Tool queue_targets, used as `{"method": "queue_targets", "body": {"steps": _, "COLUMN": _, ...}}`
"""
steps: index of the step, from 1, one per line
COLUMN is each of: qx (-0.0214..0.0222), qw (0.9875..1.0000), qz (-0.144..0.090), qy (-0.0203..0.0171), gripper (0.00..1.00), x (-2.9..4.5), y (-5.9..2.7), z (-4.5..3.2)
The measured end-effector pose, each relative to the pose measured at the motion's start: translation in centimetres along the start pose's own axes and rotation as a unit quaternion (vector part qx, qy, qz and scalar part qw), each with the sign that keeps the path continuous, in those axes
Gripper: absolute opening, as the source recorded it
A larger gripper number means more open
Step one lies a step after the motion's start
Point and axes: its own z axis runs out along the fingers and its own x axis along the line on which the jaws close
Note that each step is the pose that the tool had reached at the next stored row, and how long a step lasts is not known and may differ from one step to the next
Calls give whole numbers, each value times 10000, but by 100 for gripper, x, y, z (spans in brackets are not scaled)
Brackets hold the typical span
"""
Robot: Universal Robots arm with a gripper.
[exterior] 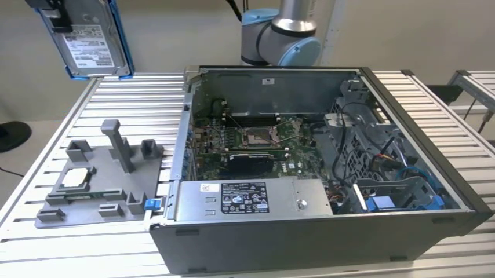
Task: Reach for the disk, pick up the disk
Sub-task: 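Pick up the disk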
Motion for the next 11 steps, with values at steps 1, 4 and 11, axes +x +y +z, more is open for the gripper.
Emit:
{"method": "queue_targets", "body": {"steps": 1, "qx": 0, "qw": 10000, "qz": -1, "qy": 0, "gripper": 0, "x": 1, "y": -25, "z": 0}}
{"method": "queue_targets", "body": {"steps": 4, "qx": 0, "qw": 10000, "qz": 0, "qy": 0, "gripper": 0, "x": 2, "y": -100, "z": 0}}
{"method": "queue_targets", "body": {"steps": 11, "qx": 0, "qw": 10000, "qz": 0, "qy": 0, "gripper": 0, "x": 6, "y": -261, "z": -1}}
